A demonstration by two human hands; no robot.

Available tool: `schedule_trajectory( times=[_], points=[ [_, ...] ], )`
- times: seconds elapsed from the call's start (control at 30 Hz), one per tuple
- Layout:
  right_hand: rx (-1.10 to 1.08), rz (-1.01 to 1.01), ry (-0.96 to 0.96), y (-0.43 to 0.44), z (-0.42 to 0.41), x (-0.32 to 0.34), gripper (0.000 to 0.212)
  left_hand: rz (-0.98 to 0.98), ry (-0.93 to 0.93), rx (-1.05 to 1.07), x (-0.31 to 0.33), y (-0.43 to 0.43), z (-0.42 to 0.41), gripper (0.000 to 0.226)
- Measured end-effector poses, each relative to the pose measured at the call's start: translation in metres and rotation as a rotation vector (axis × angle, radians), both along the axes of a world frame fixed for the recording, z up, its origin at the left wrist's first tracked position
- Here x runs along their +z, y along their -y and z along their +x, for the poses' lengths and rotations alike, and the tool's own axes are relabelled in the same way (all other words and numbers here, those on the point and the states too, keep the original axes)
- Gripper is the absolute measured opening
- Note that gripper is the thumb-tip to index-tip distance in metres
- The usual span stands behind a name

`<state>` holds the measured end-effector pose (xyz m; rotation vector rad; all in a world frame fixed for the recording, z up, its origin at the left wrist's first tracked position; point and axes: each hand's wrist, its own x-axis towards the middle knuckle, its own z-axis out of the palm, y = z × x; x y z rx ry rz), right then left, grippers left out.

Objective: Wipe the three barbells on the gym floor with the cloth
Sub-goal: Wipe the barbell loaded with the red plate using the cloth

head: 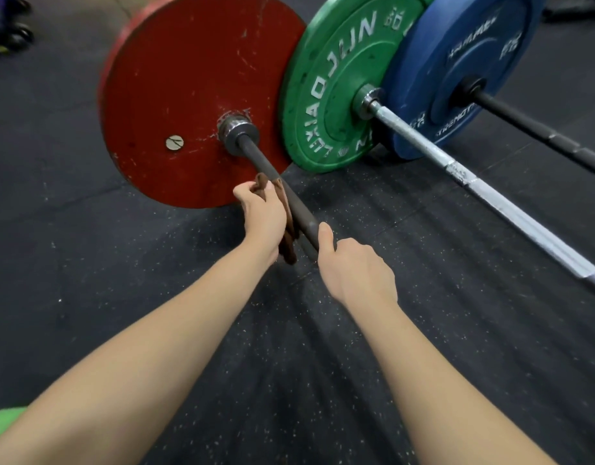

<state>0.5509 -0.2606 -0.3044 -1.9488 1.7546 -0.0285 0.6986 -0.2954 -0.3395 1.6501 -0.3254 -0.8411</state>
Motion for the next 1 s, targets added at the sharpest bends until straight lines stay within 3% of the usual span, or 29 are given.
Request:
schedule_trajectory(
  times=[0.23, 0.4, 0.6, 0.77, 1.0],
  points=[
    [0.024, 0.014, -0.069, 0.015, 0.013, 0.007, 0.069, -0.054, 0.036, -0.055, -0.02, -0.02, -0.023, 0.012],
    [0.103, 0.05, 0.062, 0.034, 0.043, 0.007, 0.061, -0.105, 0.186, -0.052, -0.026, -0.014, -0.013, 0.012],
    [0.183, -0.211, -0.031, 0.021, 0.044, -0.007, 0.045, -0.044, 0.175, -0.001, -0.016, 0.023, 0.032, 0.009],
    [0.179, -0.178, -0.03, 0.025, 0.044, -0.005, 0.047, -0.032, 0.181, 0.037, -0.007, 0.042, 0.055, 0.01],
    [0.16, -0.122, -0.013, 0.027, 0.045, -0.006, 0.05, -0.077, 0.173, 0.003, -0.025, 0.018, 0.023, 0.011]
  ],
)
